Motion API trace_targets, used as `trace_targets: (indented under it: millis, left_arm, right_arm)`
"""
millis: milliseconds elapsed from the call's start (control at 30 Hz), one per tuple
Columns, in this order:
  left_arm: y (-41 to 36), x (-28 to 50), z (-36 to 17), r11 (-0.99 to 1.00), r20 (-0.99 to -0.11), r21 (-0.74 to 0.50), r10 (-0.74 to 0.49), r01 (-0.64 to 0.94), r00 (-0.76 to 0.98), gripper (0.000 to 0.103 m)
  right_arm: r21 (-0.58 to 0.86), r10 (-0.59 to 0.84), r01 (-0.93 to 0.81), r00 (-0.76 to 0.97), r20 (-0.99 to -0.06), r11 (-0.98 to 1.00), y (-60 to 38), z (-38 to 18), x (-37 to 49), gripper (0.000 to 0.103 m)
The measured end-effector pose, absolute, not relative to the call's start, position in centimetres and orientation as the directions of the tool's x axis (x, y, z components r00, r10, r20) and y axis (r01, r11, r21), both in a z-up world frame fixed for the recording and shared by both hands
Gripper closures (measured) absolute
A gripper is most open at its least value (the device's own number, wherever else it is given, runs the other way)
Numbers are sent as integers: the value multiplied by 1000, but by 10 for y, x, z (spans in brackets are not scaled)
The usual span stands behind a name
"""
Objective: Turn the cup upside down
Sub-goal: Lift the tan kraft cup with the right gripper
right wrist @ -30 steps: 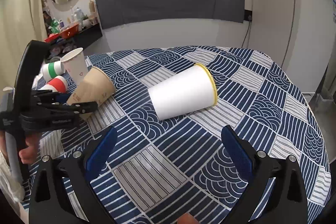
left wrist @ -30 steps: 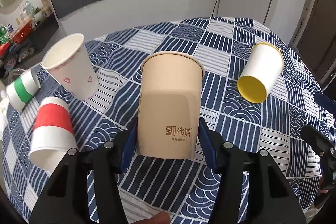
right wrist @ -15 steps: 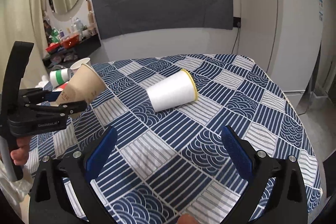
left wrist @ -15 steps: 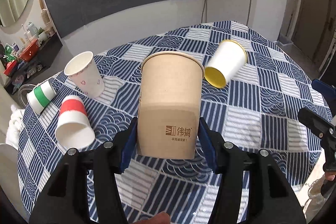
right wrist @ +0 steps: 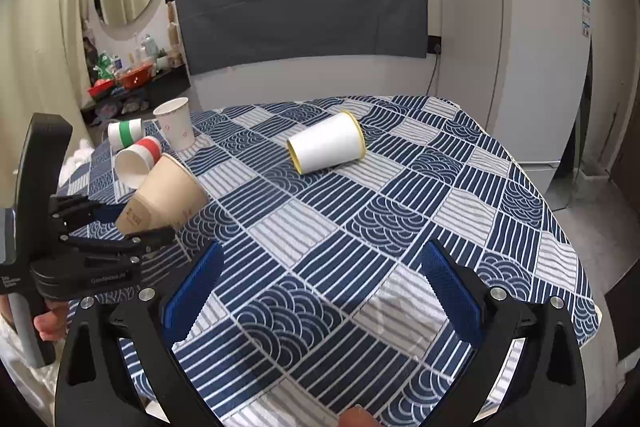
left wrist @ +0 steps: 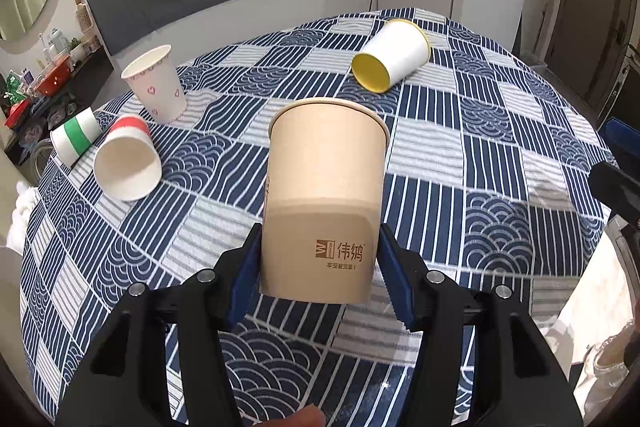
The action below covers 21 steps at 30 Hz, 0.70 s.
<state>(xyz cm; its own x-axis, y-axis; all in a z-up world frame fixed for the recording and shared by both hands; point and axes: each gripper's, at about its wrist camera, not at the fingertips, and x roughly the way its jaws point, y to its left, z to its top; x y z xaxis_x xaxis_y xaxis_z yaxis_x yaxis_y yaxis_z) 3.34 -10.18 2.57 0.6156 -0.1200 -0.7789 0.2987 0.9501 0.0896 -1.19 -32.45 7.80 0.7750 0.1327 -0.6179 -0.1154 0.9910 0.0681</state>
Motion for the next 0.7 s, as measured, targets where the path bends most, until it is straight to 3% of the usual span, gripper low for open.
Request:
trace_targets:
  millis: [67, 100, 133, 167, 700]
  left_arm:
    - [-99, 30, 19, 951, -780, 97, -111, 295, 616, 46]
    - [-99, 29, 14, 949, -780, 100, -111, 298, 616, 39]
    - [-99, 27, 10, 947, -779, 110, -107, 302, 618, 18]
    - [-99, 23, 6, 945, -766, 130, -96, 300, 635, 11]
    - [-78, -12, 13, 929, -739, 118, -154, 351, 656, 6]
  right_arm:
    - [76, 143, -123, 772, -619, 990, -321, 75, -19, 8]
    - [82, 148, -124, 769, -622, 989, -320, 73, -21, 8]
    - [89, 151, -123, 766, -624, 988, -319, 71, -22, 8]
    - [91, 152, -122, 765, -626, 988, -317, 70, -24, 8]
    - [81, 142, -118, 761, -633, 990, -300, 65, -35, 8]
